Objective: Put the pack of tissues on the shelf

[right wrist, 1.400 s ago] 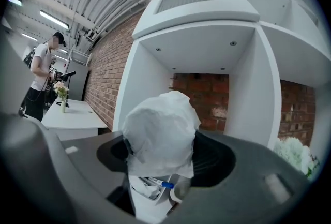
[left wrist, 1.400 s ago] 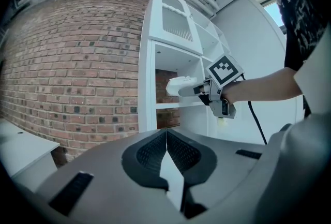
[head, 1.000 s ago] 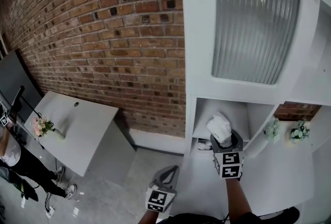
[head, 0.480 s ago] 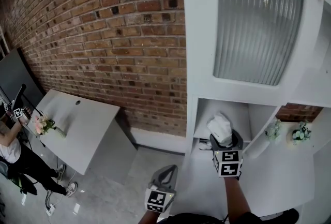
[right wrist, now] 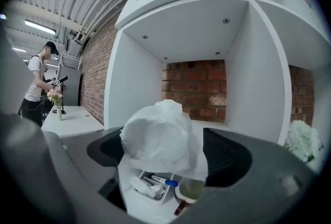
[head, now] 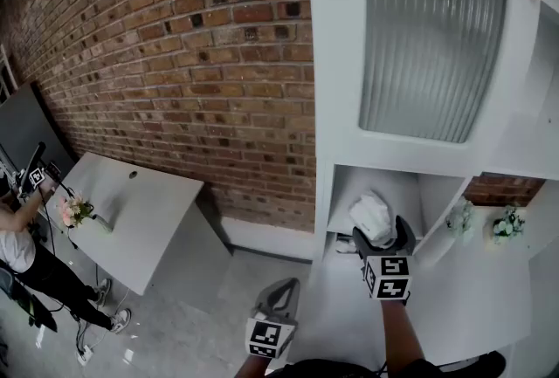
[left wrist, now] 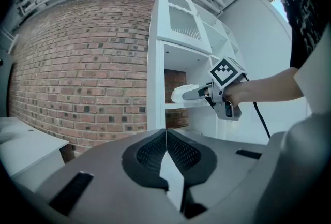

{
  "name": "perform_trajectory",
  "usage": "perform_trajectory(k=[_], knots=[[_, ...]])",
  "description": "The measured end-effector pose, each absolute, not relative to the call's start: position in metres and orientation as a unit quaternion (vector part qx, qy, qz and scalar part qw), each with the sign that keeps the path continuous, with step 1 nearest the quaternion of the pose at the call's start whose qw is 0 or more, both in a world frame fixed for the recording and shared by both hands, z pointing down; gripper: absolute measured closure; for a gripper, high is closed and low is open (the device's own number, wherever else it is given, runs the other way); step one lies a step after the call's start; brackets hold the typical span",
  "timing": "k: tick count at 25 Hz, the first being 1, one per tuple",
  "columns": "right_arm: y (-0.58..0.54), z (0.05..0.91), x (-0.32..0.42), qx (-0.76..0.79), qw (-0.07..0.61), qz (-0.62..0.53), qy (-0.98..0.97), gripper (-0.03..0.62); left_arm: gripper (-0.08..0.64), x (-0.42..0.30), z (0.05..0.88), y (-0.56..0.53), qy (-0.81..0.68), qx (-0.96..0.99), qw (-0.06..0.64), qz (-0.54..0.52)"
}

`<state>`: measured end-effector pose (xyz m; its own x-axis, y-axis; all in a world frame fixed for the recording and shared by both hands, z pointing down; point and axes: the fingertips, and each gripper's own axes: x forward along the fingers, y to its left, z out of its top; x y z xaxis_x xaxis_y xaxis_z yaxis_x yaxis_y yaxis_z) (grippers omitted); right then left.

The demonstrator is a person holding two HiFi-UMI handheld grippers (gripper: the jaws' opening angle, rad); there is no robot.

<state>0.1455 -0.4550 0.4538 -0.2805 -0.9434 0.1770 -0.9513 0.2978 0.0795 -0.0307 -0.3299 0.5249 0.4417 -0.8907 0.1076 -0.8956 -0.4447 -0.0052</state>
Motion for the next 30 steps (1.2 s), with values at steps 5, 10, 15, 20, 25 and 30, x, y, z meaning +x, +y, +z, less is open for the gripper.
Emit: perform_trajectory(k=[5, 10, 15, 20, 25, 30], knots=[[-0.446, 0.446, 0.143, 0.576, 0.076, 0.008, -0.814, 0.144, 0.549, -0.028, 0.524, -0.326, -0.524, 0.85, 0.025, 0.044], [-0.433, 0.445, 0.141, 0.568, 0.073, 0.007, -0.82, 0.144, 0.549, -0.026, 0.522, -0.32, -0.52, 0.853, 0.023, 0.041], [-0.412, 0.436, 0.151, 0.581, 0.049, -0.017, -0.812, 0.144, 0.549, -0.025, 0.521, -0.312, -0.518, 0.854, 0.023, 0.038], [-0.393, 0.441, 0.157, 0.575, 0.054, -0.014, -0.816, 0.144, 0.549, -0.021, 0.521, -0.304, -0.51, 0.859, 0.022, 0.036], [-0.37, 0.451, 0.163, 0.572, 0.063, -0.002, -0.818, 0.146, 0.549, -0.013, 0.52, -0.294, -0.494, 0.869, 0.021, 0.034], [-0.344, 0.459, 0.175, 0.583, 0.063, 0.005, -0.81, 0.146, 0.549, -0.004, 0.523, -0.283, -0.481, 0.876, 0.026, 0.032]])
